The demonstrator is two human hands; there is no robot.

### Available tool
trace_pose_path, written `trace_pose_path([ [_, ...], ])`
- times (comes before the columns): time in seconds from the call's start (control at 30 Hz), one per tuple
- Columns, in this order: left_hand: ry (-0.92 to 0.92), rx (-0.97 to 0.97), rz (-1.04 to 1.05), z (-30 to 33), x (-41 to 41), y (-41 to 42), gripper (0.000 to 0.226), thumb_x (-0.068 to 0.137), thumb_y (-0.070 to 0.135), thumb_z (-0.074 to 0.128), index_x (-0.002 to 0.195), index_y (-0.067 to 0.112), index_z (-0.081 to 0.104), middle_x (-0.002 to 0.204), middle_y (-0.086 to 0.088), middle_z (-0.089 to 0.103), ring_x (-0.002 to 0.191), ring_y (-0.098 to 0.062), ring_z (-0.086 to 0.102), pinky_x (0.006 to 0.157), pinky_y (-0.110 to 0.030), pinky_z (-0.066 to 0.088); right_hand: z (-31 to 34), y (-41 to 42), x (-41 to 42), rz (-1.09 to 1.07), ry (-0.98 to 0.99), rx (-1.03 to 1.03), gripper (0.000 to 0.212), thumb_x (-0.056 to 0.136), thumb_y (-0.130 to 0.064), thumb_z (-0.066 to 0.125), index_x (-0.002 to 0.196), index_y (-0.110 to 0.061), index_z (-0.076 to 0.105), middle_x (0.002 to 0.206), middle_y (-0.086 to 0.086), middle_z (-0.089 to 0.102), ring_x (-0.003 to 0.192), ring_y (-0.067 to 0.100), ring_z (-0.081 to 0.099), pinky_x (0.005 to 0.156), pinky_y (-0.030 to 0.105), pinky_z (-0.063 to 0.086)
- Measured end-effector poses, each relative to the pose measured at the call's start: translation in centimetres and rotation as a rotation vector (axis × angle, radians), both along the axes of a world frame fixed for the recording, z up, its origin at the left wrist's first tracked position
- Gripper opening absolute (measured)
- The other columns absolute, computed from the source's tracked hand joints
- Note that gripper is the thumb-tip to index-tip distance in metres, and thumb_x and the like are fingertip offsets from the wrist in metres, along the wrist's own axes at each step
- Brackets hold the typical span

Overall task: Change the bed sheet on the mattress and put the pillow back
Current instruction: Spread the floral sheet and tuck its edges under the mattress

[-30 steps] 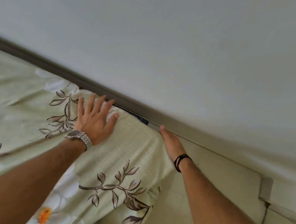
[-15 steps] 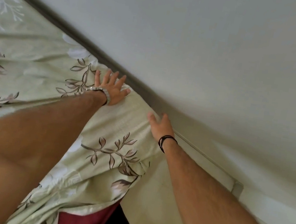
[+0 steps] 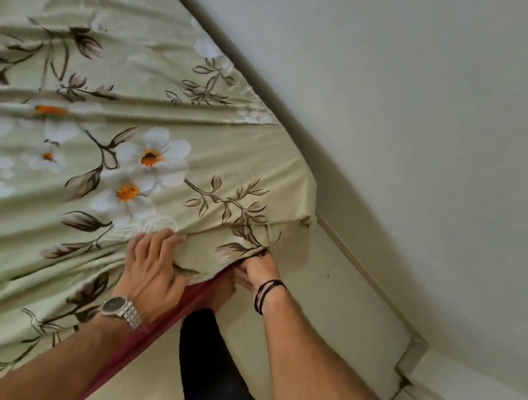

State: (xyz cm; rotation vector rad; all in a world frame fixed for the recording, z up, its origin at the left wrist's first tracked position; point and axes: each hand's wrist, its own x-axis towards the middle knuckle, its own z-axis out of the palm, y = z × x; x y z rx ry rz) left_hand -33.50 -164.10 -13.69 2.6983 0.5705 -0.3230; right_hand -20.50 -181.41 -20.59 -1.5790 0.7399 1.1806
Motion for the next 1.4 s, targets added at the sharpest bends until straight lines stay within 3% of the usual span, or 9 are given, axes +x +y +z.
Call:
trace_pose_path([
  [0.13, 0.138, 0.114, -0.094, -0.8, -3.3, -0.8, 0.079, 0.067, 0.038, 0.064, 0.143, 0.029, 0.048, 0.142, -0.007, 0.046, 0.13, -0.034, 0.042, 0.12, -0.059, 0.019, 1.9, -0.2, -1.3, 0.178, -0.304, 0.06, 0.076, 0.07, -0.017, 0.075, 0.138, -0.027, 0.043, 0.127, 0.003, 0.065, 0.111, 0.021, 0.065, 0.099, 0.04, 0.055],
  [0.27, 0.092, 0.176, 0.028, -0.5, -1.6, -0.8, 0.037, 0.081, 0.033, 0.061, 0.118, 0.031, 0.065, 0.128, -0.002, 0.056, 0.116, -0.033, 0.05, 0.109, -0.054, 0.033, 3.9, -1.0, -0.4, 0.128, -0.447, -0.092, 0.028, 0.089, -0.033, 0.076, 0.107, -0.014, 0.066, 0.096, 0.0, 0.07, 0.091, 0.019, 0.066, 0.082, 0.032, 0.053],
  [0.37, 0.026, 0.014, 0.072, 0.9, 0.4, -4.0, 0.013, 0.092, 0.03, 0.054, 0.102, 0.023, 0.059, 0.097, -0.004, 0.068, 0.092, -0.034, 0.064, 0.086, -0.042, 0.046, 5.0, -3.1, 0.0, 0.152, -0.513, -0.159, 0.029, 0.094, -0.014, 0.067, 0.122, -0.015, 0.06, 0.117, 0.004, 0.067, 0.109, 0.024, 0.065, 0.093, 0.032, 0.051],
  [0.53, 0.067, -0.36, 0.172, 2.0, -0.6, -14.3, 0.029, 0.101, 0.044, 0.043, 0.104, 0.02, 0.059, 0.079, -0.008, 0.071, 0.077, -0.033, 0.067, 0.061, -0.037, 0.043, 7.6, -7.5, -0.3, 1.13, -0.89, -0.229, 0.082, 0.079, 0.003, 0.067, 0.149, -0.032, 0.041, 0.166, 0.007, 0.019, 0.153, 0.031, 0.014, 0.125, 0.044, 0.024],
  [0.67, 0.157, -0.525, 0.287, 2.0, -3.6, -20.5, 0.046, 0.09, 0.058, 0.036, 0.094, 0.02, 0.061, 0.077, -0.001, 0.069, 0.074, -0.023, 0.066, 0.068, -0.039, 0.05, 8.2, -11.7, 0.0, 1.561, -0.646, -0.176, 0.022, 0.094, -0.01, 0.057, 0.109, -0.023, 0.067, 0.125, 0.005, 0.064, 0.123, 0.031, 0.057, 0.095, 0.038, 0.05],
  [0.87, 0.464, -0.517, 0.209, 0.8, -6.9, -24.7, 0.03, 0.089, 0.047, 0.051, 0.111, 0.03, 0.063, 0.107, 0.003, 0.072, 0.105, -0.023, 0.067, 0.082, -0.032, 0.051, 8.6, -15.5, 3.6, 2.087, -0.36, -0.428, 0.027, 0.091, -0.01, 0.062, 0.116, -0.014, 0.07, 0.117, 0.009, 0.072, 0.108, 0.032, 0.067, 0.086, 0.038, 0.052],
  [1.07, 0.508, -0.744, 0.39, 0.9, -6.1, -25.0, 0.033, 0.091, 0.045, 0.061, 0.12, 0.031, 0.071, 0.109, 0.004, 0.071, 0.105, -0.018, 0.068, 0.084, -0.024, 0.047, 10.2, -14.2, 3.2, 1.924, -0.317, -0.172, 0.045, 0.091, -0.009, 0.051, 0.132, -0.024, 0.062, 0.135, 0.004, 0.063, 0.121, 0.026, 0.06, 0.103, 0.038, 0.05],
  [1.27, -0.14, -1.023, 1.003, 4.6, -4.6, -19.2, 0.021, 0.08, 0.037, 0.069, 0.091, 0.019, 0.069, 0.085, -0.005, 0.074, 0.079, -0.013, 0.066, 0.079, -0.036, 0.052, 12.5, -8.6, -2.5, 1.653, -0.227, 0.285, 0.082, 0.078, -0.025, 0.071, 0.148, -0.044, 0.032, 0.127, -0.005, 0.06, 0.098, 0.011, 0.063, 0.081, 0.028, 0.055],
  [1.4, -0.016, -0.866, 0.733, 6.5, -7.3, -15.1, 0.051, 0.07, 0.055, 0.071, 0.11, 0.028, 0.056, 0.098, 0.003, 0.069, 0.085, -0.009, 0.066, 0.078, -0.033, 0.056, 13.2, -4.7, -5.0, 1.79, -0.631, 0.208, 0.06, 0.085, -0.04, 0.074, 0.136, -0.04, 0.043, 0.114, 0.002, 0.071, 0.099, 0.026, 0.067, 0.081, 0.038, 0.054],
])
